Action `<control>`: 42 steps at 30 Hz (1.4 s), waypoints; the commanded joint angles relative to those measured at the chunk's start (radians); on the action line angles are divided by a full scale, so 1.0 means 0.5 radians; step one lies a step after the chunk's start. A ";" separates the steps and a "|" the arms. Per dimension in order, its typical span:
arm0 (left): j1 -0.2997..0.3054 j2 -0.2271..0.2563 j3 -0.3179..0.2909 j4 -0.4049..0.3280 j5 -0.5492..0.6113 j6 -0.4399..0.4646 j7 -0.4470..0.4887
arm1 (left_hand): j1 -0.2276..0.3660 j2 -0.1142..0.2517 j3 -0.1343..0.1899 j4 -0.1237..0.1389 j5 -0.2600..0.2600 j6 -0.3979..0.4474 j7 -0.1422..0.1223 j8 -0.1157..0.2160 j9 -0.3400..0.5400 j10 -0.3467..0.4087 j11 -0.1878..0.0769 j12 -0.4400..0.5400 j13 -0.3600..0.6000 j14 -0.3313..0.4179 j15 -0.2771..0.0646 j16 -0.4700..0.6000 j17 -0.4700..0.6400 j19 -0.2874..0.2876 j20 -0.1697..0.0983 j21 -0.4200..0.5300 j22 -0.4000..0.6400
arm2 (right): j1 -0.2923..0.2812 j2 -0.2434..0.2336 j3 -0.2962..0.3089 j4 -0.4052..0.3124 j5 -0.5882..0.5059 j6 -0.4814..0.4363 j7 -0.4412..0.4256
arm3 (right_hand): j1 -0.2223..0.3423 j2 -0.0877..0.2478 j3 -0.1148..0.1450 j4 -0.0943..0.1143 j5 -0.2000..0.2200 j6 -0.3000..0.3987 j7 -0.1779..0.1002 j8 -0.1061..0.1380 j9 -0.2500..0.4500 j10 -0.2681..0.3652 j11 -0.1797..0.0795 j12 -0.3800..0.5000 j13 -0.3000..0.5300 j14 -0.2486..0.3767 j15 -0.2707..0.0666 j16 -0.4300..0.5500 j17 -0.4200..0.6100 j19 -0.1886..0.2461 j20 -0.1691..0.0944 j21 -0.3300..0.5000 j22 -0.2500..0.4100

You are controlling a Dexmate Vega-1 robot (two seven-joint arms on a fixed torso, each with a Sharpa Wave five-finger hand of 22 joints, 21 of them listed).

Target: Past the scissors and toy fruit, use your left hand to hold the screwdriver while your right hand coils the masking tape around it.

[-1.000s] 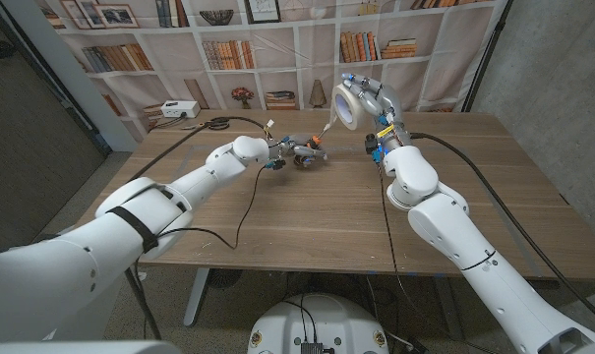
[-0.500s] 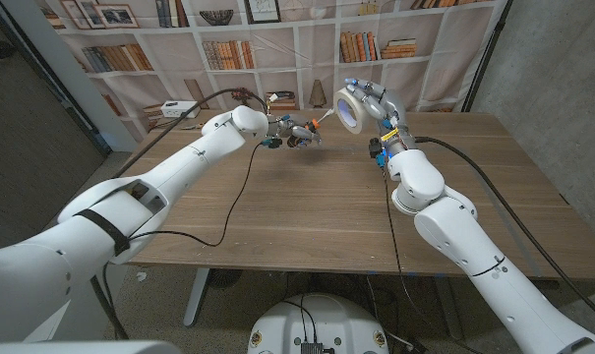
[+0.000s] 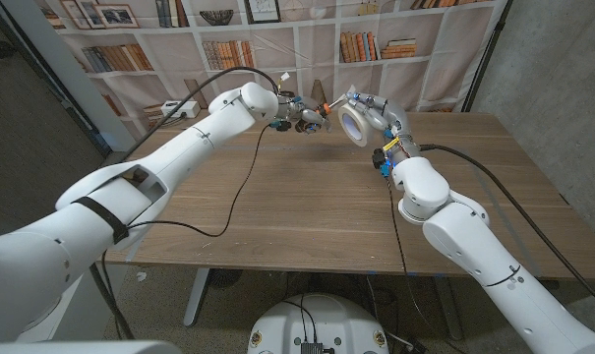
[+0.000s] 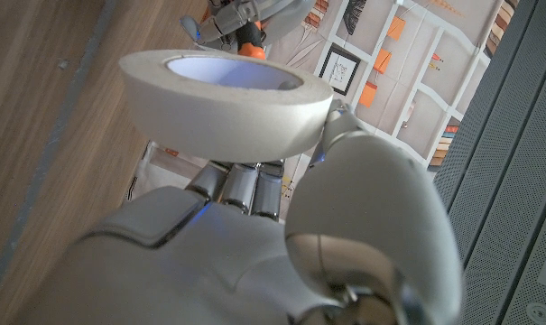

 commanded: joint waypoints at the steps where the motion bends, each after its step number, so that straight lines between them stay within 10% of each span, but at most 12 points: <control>1: -0.154 0.021 0.139 -0.137 0.121 0.374 -0.160 | -0.064 0.052 0.025 0.002 -0.014 0.021 0.041 0.029 0.006 0.042 -0.018 0.430 0.153 0.035 -0.084 0.443 0.009 0.019 -0.037 -0.007 -0.001 | -0.085 -0.037 -0.029 -0.061 -0.224 -0.054 -0.095 | 0.063 0.055 0.096 -0.080 0.004 0.197 0.187 -0.002 0.012 0.251 -0.268 0.008 0.009 0.017 -0.389 0.003 0.001 -0.017 -0.020 0.015 0.001; 22: -0.138 0.074 -0.056 -0.077 -0.277 0.286 -0.315 | -0.107 0.056 0.066 -0.007 -0.059 -0.004 0.060 0.078 0.070 0.063 -0.016 0.433 0.153 0.010 -0.085 0.542 0.006 0.027 -0.022 -0.025 -0.058 | -0.035 0.010 -0.184 0.003 -0.460 -0.569 -0.058 | 0.050 0.040 0.085 -0.076 0.014 0.176 0.175 -0.008 0.046 0.227 -0.265 0.016 0.041 -0.011 -0.391 -0.003 0.004 -0.039 -0.057 0.023 -0.001; 42: -0.297 0.035 0.024 0.193 -0.531 0.254 -0.858 | -0.131 0.062 0.096 -0.018 -0.090 -0.011 0.080 0.090 0.068 0.059 -0.024 0.429 0.154 -0.005 -0.087 0.595 0.004 0.033 -0.026 -0.016 -0.087 | 0.102 0.176 -0.314 0.481 -0.825 -0.346 -0.272 | 0.052 0.035 0.069 -0.073 0.040 0.180 0.162 -0.018 0.063 0.204 -0.281 0.015 0.060 -0.022 -0.392 0.012 0.007 -0.045 -0.078 0.030 -0.003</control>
